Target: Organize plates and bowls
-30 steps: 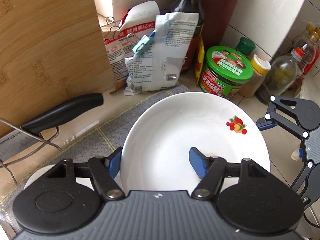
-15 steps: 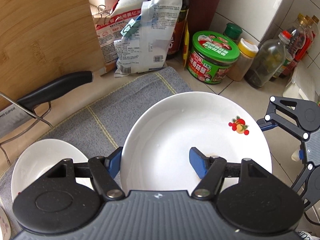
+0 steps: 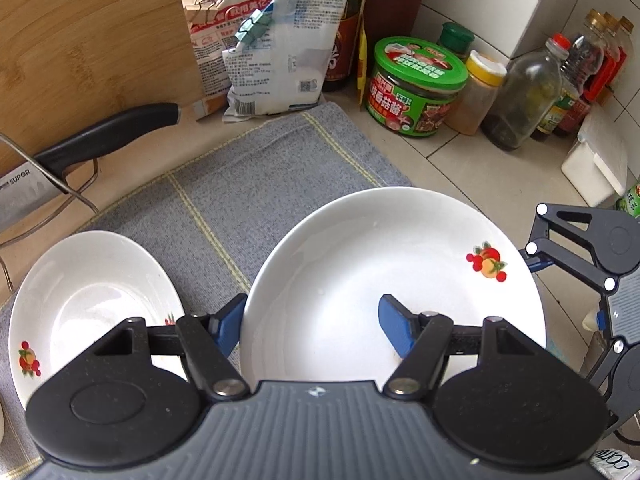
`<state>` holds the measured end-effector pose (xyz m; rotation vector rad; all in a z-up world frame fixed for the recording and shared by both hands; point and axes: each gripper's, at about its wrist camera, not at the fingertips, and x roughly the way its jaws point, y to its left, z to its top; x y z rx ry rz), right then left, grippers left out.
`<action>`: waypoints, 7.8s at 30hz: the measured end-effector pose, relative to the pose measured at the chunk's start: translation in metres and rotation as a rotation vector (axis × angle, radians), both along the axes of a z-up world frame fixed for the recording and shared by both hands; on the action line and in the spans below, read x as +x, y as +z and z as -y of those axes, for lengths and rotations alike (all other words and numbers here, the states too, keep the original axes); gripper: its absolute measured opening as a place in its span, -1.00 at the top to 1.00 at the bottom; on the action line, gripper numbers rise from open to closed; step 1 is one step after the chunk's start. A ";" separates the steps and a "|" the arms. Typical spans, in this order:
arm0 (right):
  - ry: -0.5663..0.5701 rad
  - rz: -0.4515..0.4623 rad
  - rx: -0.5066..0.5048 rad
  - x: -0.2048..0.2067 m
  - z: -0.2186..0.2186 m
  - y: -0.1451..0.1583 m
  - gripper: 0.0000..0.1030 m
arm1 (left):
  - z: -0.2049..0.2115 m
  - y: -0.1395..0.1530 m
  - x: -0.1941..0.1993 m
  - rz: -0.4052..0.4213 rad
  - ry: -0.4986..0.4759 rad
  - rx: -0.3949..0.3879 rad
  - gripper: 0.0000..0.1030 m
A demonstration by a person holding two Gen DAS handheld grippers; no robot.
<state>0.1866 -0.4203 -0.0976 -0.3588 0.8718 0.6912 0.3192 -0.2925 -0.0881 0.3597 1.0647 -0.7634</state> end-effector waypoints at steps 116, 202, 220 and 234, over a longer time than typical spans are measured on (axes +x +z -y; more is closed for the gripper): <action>-0.245 0.027 -0.017 -0.019 0.009 0.025 -1.00 | -0.049 0.022 -0.048 0.172 0.161 -0.176 -0.87; -0.427 -0.083 -0.054 0.133 -0.192 -0.039 -1.00 | -0.165 -0.042 0.154 -0.068 0.184 -0.047 -0.53; -0.329 -0.073 -0.055 0.139 -0.194 -0.041 -1.00 | -0.159 -0.042 0.158 -0.074 0.157 -0.039 -0.41; -0.333 -0.041 -0.049 0.138 -0.199 -0.042 -1.00 | -0.162 -0.041 0.165 -0.095 0.133 -0.070 -0.41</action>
